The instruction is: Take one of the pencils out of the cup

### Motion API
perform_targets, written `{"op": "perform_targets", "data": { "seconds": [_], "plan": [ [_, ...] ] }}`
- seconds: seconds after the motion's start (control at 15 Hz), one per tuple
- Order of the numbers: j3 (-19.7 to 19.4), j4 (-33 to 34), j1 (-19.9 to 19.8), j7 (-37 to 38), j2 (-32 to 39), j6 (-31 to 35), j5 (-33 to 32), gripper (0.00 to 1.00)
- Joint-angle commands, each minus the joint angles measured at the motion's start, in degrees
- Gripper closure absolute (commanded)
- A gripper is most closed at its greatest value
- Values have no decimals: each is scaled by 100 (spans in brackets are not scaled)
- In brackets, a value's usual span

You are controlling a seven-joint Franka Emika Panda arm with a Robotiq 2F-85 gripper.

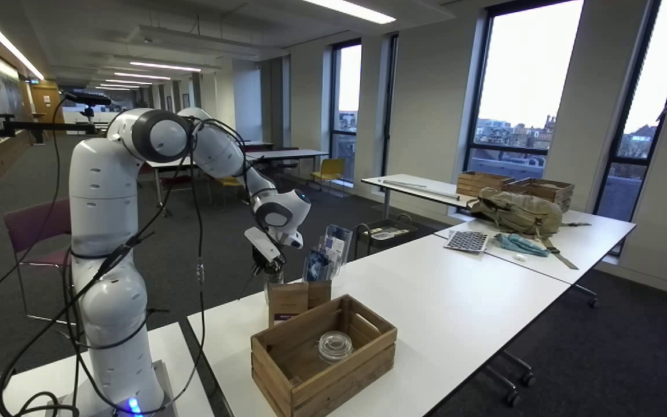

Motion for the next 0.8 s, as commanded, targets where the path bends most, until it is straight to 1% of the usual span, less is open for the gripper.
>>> {"op": "perform_targets", "data": {
  "seconds": [0.0,0.73],
  "plan": [
    [77,-149,-87,189,-49,232,-108,98],
    [55,-220,-147,528,-10,356,-368,98]
  ]
}}
